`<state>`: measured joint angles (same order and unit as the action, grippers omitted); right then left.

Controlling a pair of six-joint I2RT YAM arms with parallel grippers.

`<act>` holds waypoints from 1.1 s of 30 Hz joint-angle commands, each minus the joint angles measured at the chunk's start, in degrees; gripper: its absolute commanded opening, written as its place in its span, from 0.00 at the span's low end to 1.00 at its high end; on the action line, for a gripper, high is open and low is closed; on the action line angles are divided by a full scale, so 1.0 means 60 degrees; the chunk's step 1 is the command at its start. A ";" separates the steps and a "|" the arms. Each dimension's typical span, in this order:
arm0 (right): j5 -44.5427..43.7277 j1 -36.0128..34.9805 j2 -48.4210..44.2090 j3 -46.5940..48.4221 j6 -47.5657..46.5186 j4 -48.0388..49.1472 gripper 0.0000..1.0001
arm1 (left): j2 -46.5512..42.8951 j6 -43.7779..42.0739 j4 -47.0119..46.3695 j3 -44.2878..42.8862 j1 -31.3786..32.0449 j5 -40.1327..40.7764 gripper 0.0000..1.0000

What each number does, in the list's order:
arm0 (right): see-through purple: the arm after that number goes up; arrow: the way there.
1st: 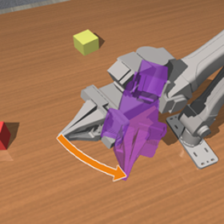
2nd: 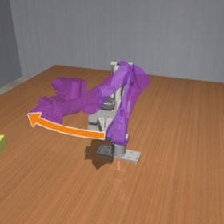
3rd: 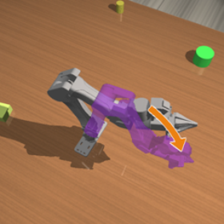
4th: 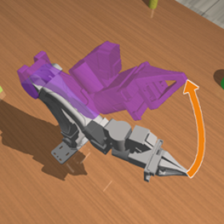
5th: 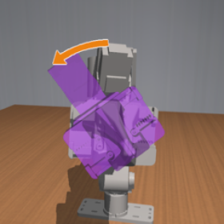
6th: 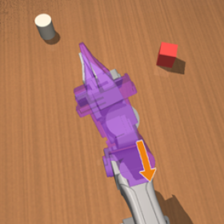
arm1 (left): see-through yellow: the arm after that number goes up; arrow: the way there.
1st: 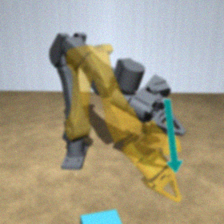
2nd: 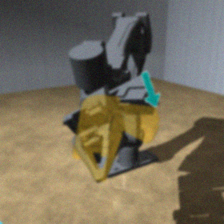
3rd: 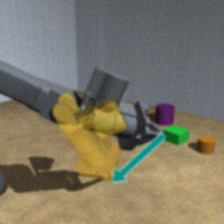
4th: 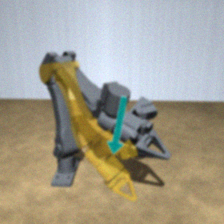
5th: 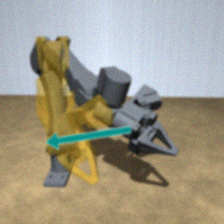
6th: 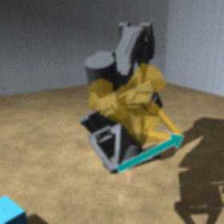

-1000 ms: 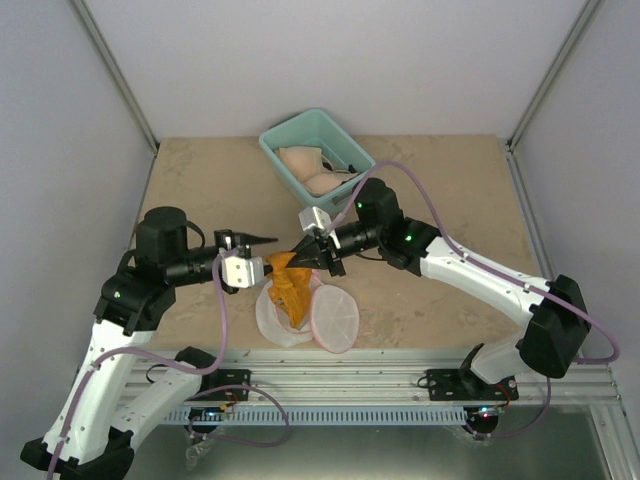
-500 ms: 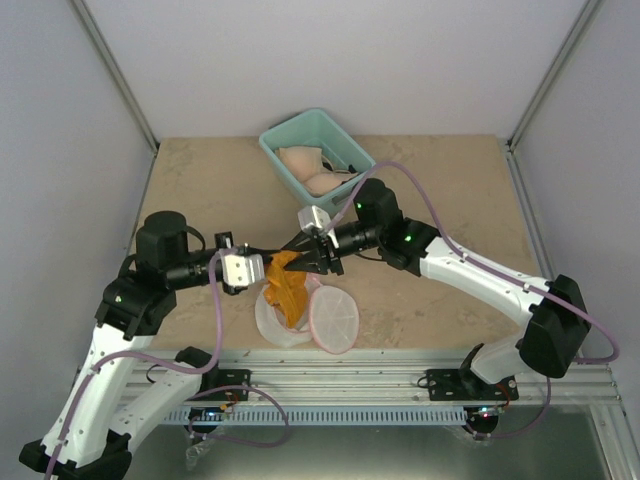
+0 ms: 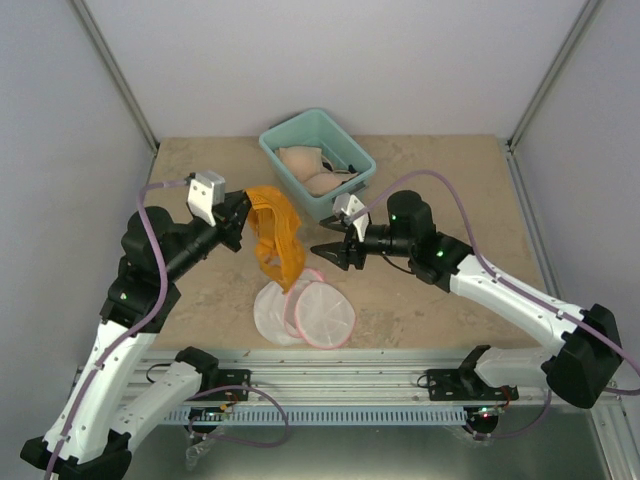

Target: Unzip the laundry bag and remove the bra

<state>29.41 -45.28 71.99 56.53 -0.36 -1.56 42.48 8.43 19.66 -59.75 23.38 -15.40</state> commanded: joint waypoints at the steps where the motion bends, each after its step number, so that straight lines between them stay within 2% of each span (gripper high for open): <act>1: -0.0405 -0.0515 -0.0121 -0.0142 0.0143 0.0608 0.67 | -0.0023 0.0331 -0.0331 -0.0266 0.0044 0.0706 0.00; 5: -0.0939 -0.0968 0.0444 0.0430 0.0287 0.0722 0.68 | -0.0019 0.0051 -0.0221 -0.0272 0.0044 0.1613 0.00; 8: -0.1656 -0.1397 0.1204 0.1037 0.1026 0.0947 0.69 | 0.0021 -0.0062 -0.0237 -0.0310 0.0044 0.2001 0.00; 10: -0.1960 -0.1631 0.1700 0.1412 0.1558 0.1093 0.75 | 0.0046 -0.0127 -0.0256 -0.0301 0.0044 0.2123 0.00; 17: -0.3826 -0.1936 0.2933 0.2270 0.3111 0.0945 0.76 | 0.0154 -0.0143 -0.0070 -0.0279 0.0044 0.2238 0.00; 21: -0.4651 -0.1930 0.3234 0.2492 0.3244 0.0721 0.78 | 0.0187 -0.0297 0.0019 -0.0250 0.0044 0.2521 0.00; 24: -0.5066 -0.1827 0.3153 0.2402 0.3051 0.0652 0.63 | 0.0132 -0.0480 0.0017 -0.0217 0.0044 0.2424 0.00; 27: -0.5013 -0.1630 0.2916 0.1960 0.2718 0.0907 0.38 | 0.0087 -0.0685 0.0008 -0.0145 0.0044 0.2360 0.00; 29: -0.4564 -0.1449 0.2789 0.1675 0.2324 0.1090 0.24 | 0.0023 -0.0873 0.0005 -0.0020 0.0044 0.1882 0.00; 33: -0.3597 -0.1083 0.2550 0.1457 0.1639 0.1001 0.11 | -0.0084 -0.1373 0.0062 0.0284 0.0044 0.0918 0.00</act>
<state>3.49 -53.58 89.56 66.81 14.04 3.88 43.11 3.53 20.29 -59.48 23.38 -4.34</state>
